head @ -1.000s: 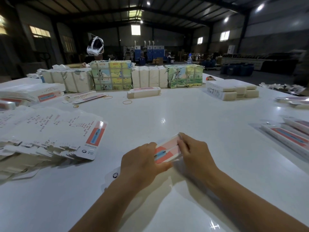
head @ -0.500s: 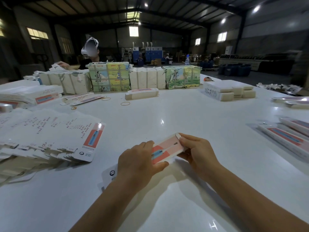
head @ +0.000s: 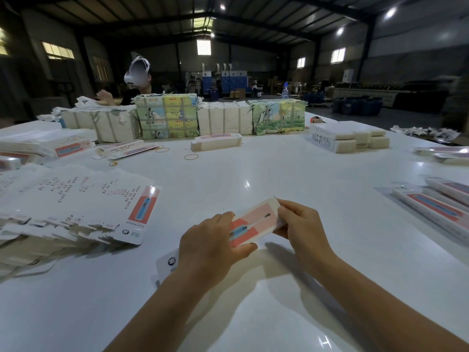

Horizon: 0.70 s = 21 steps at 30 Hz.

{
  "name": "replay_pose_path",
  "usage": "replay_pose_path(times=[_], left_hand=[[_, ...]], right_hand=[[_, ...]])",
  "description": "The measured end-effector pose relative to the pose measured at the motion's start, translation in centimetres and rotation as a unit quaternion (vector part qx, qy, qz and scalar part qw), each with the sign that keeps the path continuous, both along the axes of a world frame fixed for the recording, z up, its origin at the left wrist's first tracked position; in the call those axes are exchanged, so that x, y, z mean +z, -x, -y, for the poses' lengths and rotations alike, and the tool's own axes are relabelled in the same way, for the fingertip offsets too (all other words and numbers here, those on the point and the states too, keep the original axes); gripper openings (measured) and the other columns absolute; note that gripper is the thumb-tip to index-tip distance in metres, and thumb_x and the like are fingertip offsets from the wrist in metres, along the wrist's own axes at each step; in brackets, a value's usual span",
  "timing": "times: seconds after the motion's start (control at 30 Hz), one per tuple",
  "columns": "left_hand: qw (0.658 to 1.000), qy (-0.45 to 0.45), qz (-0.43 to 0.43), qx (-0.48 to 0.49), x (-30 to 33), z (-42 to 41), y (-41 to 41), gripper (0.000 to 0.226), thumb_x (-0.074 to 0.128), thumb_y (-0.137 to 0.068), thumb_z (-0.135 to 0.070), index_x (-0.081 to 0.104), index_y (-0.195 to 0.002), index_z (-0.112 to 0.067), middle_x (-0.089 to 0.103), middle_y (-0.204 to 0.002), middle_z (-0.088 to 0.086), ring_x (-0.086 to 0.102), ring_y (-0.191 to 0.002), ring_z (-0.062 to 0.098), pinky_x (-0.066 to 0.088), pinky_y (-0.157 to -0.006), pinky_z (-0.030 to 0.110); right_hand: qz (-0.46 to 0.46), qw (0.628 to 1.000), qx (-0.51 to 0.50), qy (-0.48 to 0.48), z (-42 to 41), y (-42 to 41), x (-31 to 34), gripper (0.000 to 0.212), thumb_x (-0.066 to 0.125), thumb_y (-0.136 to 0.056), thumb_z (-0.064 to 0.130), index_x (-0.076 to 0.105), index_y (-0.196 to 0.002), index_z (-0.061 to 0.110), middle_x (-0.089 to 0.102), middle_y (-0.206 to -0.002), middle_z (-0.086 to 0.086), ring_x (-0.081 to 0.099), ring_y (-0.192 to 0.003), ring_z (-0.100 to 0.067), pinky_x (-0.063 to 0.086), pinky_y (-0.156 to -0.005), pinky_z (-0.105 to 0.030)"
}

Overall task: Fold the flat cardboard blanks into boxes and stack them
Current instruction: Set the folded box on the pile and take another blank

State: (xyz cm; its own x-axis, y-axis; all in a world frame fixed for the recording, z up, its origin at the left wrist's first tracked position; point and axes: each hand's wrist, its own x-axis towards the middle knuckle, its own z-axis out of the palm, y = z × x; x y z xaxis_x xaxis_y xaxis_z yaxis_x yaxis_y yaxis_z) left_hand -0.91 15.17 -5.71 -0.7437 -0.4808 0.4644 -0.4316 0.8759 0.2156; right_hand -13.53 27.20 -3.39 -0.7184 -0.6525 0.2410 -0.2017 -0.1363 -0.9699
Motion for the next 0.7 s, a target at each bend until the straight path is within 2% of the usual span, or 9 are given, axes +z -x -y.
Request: replay_pose_path(times=[0.1,0.17,0.27,0.4,0.47,0.57,0.7], left_hand=[[1.000,0.001,0.000,-0.004,0.0,0.0,-0.1,0.082,0.030,-0.060,-0.080,0.045,-0.125,-0.031,0.057,-0.125,-0.014,0.064,-0.090,0.012,0.043,-0.072,0.016],[1.000,0.007,0.002,-0.002,0.0,0.0,-0.1,0.083,0.030,-0.060,-0.079,0.044,-0.126,-0.030,0.057,-0.125,-0.013,0.064,-0.092,0.013,0.045,-0.075,0.016],[1.000,0.024,0.007,0.010,0.1,-0.2,-0.1,0.083,0.029,-0.060,-0.078,0.042,-0.127,-0.029,0.057,-0.125,-0.012,0.063,-0.094,0.013,0.045,-0.077,0.017],[0.998,0.050,0.014,0.032,0.2,-0.6,0.1,0.081,0.030,-0.063,-0.077,0.042,-0.126,-0.028,0.058,-0.122,-0.011,0.063,-0.094,0.012,0.043,-0.077,0.016],[0.996,0.073,0.018,0.045,0.2,-0.7,0.2,0.076,0.037,-0.069,-0.077,0.042,-0.126,-0.028,0.058,-0.120,-0.011,0.062,-0.092,0.011,0.042,-0.076,0.015],[0.994,0.093,0.021,0.055,0.1,-1.0,0.2,0.072,0.042,-0.071,-0.077,0.043,-0.125,-0.028,0.059,-0.118,-0.012,0.062,-0.090,0.012,0.042,-0.074,0.014],[0.997,0.065,0.021,0.044,0.4,-0.7,0.0,0.074,0.036,-0.068,-0.077,0.043,-0.125,-0.030,0.058,-0.123,-0.014,0.063,-0.093,0.012,0.042,-0.075,0.013]], right_hand=[[-0.041,0.999,-0.013,-0.014,0.0,0.1,-0.2,0.063,0.039,-0.099,0.008,0.070,-0.065,0.052,0.071,-0.075,0.017,0.070,-0.080,-0.009,0.057,-0.064,-0.022],[-0.083,0.995,-0.040,-0.025,0.1,0.1,-0.5,0.056,0.039,-0.099,0.009,0.070,-0.068,0.044,0.071,-0.077,0.017,0.068,-0.083,-0.013,0.057,-0.070,-0.025],[-0.141,0.988,-0.064,-0.030,0.1,-0.2,-0.6,0.045,0.037,-0.100,0.010,0.064,-0.078,0.039,0.067,-0.071,0.017,0.065,-0.078,-0.005,0.054,-0.062,-0.016],[-0.223,0.971,-0.070,-0.047,0.0,-0.5,-0.8,0.030,0.039,-0.099,0.014,0.058,-0.080,0.028,0.062,-0.069,0.009,0.060,-0.068,-0.008,0.049,-0.053,-0.016],[-0.268,0.958,-0.073,-0.069,0.0,-0.6,-0.9,0.026,0.041,-0.097,0.012,0.054,-0.079,0.025,0.059,-0.066,0.004,0.055,-0.059,-0.012,0.044,-0.049,-0.019],[-0.309,0.944,-0.075,-0.089,0.0,-0.6,-1.1,0.019,0.040,-0.097,0.011,0.055,-0.086,0.018,0.063,-0.072,-0.002,0.058,-0.064,-0.020,0.051,-0.059,-0.033],[-0.262,0.959,-0.047,-0.096,0.1,-0.6,-1.3,0.015,0.041,-0.100,0.020,0.055,-0.097,0.022,0.067,-0.087,0.001,0.065,-0.079,-0.023,0.057,-0.073,-0.037]])
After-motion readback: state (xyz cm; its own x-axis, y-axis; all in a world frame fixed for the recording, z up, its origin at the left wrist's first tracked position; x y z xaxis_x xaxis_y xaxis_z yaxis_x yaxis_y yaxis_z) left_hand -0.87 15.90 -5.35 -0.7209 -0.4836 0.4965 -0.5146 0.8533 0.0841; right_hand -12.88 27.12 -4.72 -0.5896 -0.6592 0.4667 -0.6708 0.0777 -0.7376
